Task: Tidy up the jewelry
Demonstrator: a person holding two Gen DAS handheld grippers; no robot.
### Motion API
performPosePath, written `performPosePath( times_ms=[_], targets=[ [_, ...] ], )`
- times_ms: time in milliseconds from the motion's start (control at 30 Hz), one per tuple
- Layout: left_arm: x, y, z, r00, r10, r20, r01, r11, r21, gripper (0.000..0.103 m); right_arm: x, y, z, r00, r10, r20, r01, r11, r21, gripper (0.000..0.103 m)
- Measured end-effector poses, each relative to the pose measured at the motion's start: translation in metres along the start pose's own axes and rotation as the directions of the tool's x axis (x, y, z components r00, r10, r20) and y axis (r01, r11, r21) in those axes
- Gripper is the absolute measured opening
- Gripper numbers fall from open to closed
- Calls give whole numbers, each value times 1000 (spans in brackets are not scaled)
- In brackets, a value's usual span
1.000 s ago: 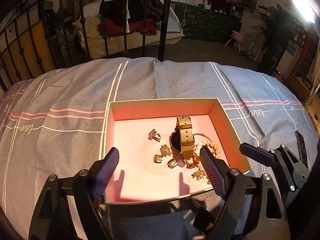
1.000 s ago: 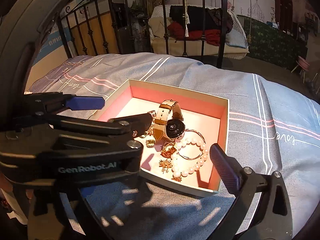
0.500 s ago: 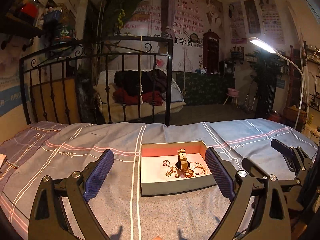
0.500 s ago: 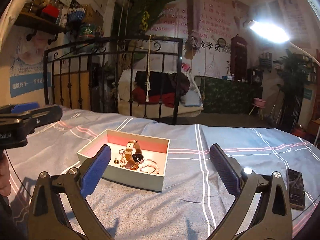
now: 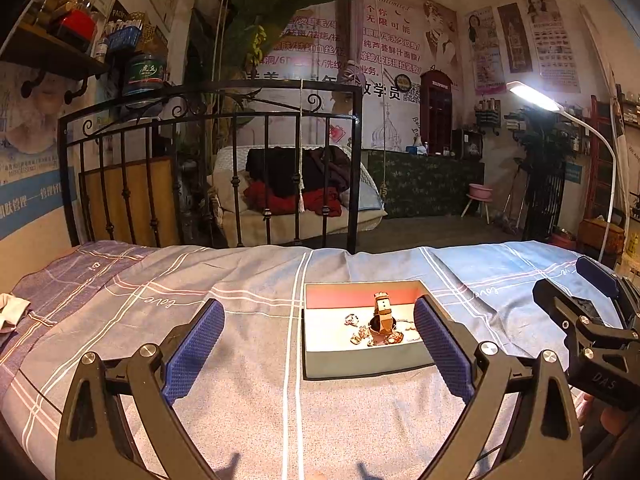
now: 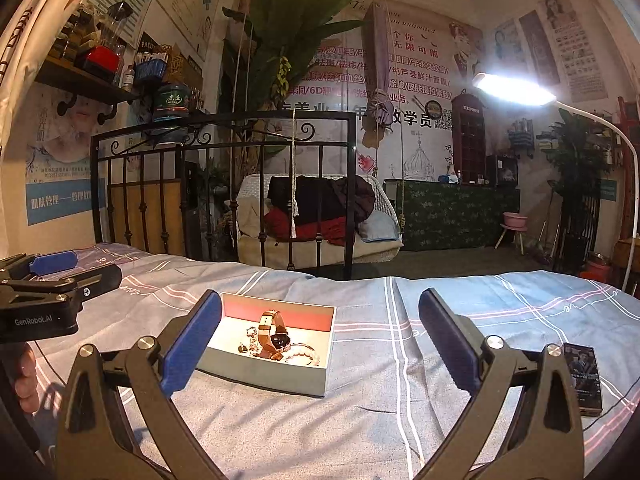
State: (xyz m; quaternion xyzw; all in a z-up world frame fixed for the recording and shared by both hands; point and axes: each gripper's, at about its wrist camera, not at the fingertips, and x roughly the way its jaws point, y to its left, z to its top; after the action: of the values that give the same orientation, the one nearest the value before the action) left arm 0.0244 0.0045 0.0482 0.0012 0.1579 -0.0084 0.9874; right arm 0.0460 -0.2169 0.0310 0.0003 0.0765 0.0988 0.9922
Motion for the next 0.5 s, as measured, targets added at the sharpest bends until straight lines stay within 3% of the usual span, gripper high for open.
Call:
performPosePath(
  times_ms=[500],
  targets=[
    [4, 2, -1, 1000, -14, -19, 14, 1000, -4, 96, 8, 0, -5, 1000, 7, -19, -7, 1000, 4, 97]
  ],
)
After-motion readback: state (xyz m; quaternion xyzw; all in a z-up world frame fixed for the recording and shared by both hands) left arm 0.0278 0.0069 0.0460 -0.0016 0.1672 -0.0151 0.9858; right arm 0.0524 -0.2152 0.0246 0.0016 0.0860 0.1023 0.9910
